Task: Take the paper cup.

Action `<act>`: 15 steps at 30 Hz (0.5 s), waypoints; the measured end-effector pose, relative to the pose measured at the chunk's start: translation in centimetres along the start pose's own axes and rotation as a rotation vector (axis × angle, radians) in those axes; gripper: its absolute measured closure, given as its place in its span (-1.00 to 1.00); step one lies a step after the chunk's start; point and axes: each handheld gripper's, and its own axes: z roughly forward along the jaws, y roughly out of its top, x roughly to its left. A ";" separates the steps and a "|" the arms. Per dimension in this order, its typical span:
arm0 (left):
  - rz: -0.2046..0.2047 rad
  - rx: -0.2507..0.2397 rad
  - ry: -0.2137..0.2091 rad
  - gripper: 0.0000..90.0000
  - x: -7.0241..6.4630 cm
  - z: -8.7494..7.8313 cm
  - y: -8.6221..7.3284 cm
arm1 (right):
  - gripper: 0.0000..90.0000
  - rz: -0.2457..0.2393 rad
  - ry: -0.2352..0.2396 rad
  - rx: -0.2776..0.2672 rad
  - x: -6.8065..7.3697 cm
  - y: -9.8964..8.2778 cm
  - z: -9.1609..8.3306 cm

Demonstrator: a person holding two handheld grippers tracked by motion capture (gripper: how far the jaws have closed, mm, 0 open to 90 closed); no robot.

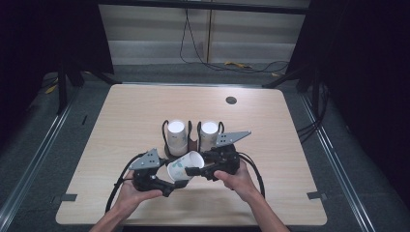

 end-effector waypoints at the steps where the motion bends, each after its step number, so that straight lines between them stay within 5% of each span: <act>1: -0.006 -0.002 -0.001 -0.54 0.0 0.0 0.0 | -0.16 0.000 0.000 0.000 0.0 0.0 0.0; 7: -0.034 -0.019 -0.020 -0.54 0.2 0.0 -0.1 | -0.17 0.003 0.001 -0.004 0.0 0.0 0.1; 15: -0.020 -0.008 -0.026 -0.45 0.2 -0.1 0.1 | -0.19 -0.007 0.002 0.009 0.1 0.0 0.0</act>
